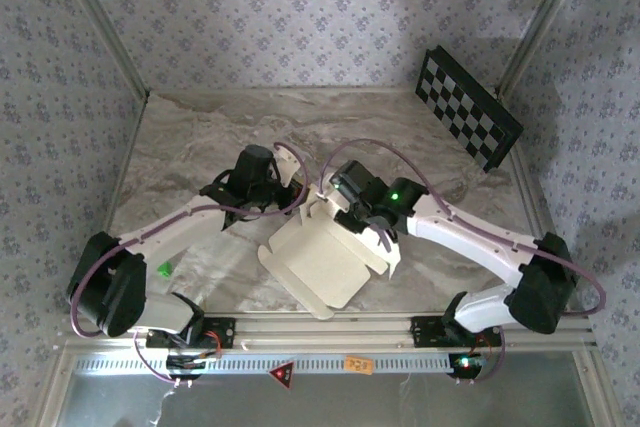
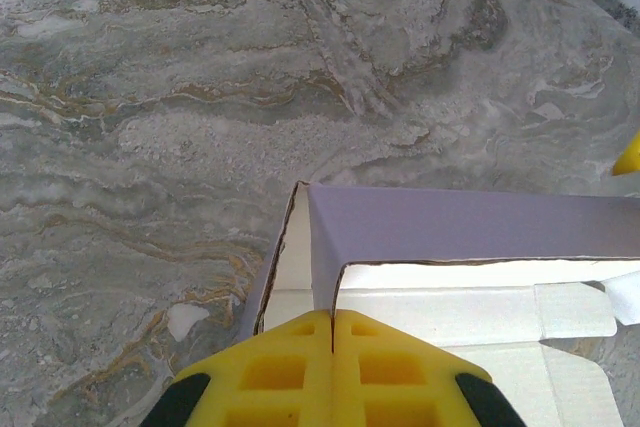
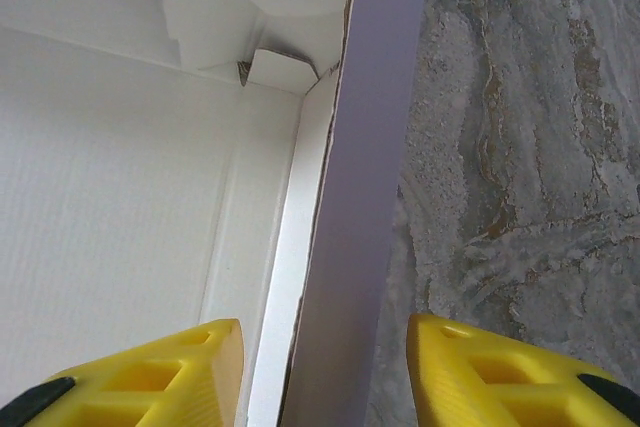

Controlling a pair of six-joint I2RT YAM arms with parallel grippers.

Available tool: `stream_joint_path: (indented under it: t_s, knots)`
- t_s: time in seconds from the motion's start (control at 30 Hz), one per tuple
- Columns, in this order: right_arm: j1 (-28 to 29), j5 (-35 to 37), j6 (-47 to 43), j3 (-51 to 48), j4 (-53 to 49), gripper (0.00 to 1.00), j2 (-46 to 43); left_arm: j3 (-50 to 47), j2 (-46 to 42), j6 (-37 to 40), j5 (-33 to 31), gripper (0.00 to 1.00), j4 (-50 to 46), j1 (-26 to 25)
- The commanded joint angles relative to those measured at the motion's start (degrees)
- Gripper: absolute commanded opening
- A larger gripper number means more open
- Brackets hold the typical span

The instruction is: Fold the paper box

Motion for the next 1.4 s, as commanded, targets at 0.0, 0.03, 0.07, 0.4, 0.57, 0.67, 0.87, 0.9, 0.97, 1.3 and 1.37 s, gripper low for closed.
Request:
stream_joint_path:
  t_s: [0.0,0.03,0.07,0.4,0.57,0.67,0.87,0.9,0.97,1.3,1.37]
  knots:
    - [-0.1,-3.8,1.0,3.8,-1.4,0.51,-2.7,-1.8,0.2,-0.8,0.1,0.0,-2.2,-0.5]
    - [-0.3,-5.0,1.5,4.0,-1.1,0.51,-3.3,-1.9,0.2,-0.8,0.0,0.0,-2.2,-0.5]
    - [-0.6,-5.8,2.0,4.2,-0.6,0.51,-3.7,-2.0,0.2,-0.8,0.1,0.0,-2.1,-0.6]
    - [-11.0,-21.2,16.4,3.6,2.3,0.5,-3.8,-2.5,0.2,-0.7,-0.2,0.0,-2.2,-0.8]
    - [-14.5,-26.9,17.0,0.2,3.9,0.47,-2.3,-2.5,0.3,-0.6,-0.2,0.01,-2.0,-0.8]
    - [-15.5,-27.8,17.1,-1.2,5.2,0.47,-1.6,-2.3,0.3,-0.6,0.3,0.02,-2.1,-0.9]
    - [-16.0,-27.7,16.4,-2.8,5.4,0.45,0.6,-2.3,0.2,-0.7,0.2,0.04,-2.2,-0.8]
    - [-16.1,-27.7,16.3,-3.0,5.5,0.45,0.9,-2.2,0.2,-0.6,0.3,0.04,-2.4,-0.8]
    - [-16.1,-27.9,16.4,-3.3,5.6,0.45,1.2,-2.3,0.0,-0.7,0.2,0.06,-2.5,-0.9]
    - [-16.4,-29.0,16.8,-4.2,6.5,0.42,2.0,-1.8,-5.2,-2.5,3.2,0.26,-1.6,-0.8]
    - [-16.4,-29.1,16.9,-4.2,6.8,0.41,2.0,-1.3,-6.1,-2.7,3.1,0.26,-2.0,-0.9]
